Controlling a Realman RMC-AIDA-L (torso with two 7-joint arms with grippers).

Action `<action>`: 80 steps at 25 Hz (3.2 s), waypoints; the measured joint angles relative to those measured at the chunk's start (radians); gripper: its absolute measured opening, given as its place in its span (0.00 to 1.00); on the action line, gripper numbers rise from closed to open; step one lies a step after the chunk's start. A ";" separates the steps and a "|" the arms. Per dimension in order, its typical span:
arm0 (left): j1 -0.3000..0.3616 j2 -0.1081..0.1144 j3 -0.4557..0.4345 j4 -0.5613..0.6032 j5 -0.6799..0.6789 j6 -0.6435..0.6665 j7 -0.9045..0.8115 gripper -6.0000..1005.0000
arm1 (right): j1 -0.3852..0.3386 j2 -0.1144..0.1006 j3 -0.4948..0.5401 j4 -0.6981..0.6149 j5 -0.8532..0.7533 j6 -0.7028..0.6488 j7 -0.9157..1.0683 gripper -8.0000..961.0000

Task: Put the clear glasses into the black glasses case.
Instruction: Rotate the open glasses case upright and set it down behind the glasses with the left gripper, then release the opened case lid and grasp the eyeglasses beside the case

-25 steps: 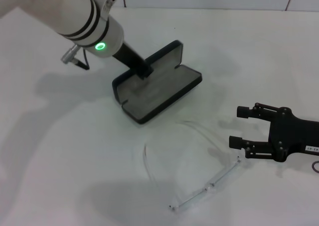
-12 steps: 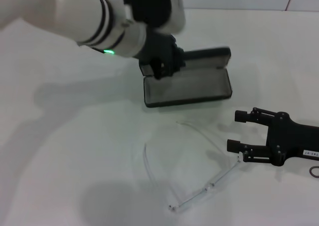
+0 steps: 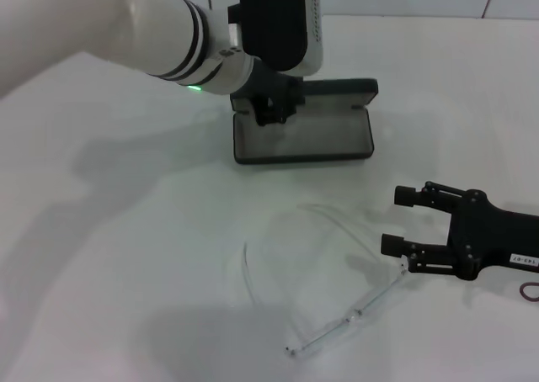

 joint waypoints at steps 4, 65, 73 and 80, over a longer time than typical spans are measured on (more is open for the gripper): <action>0.009 -0.001 0.010 -0.002 -0.006 -0.018 -0.028 0.25 | -0.002 -0.002 -0.004 0.000 0.020 -0.001 0.000 0.86; 0.639 0.059 -0.773 -0.388 -0.824 0.861 0.711 0.28 | 0.617 -0.006 -0.393 -0.913 -0.745 -0.383 0.762 0.81; 0.643 0.046 -0.822 -0.338 -0.737 0.861 0.705 0.27 | 0.708 0.004 -0.572 -0.793 -0.734 -0.342 0.771 0.75; 0.638 0.039 -0.832 -0.345 -0.735 0.861 0.715 0.27 | 0.728 0.005 -0.721 -0.750 -0.701 -0.283 0.777 0.75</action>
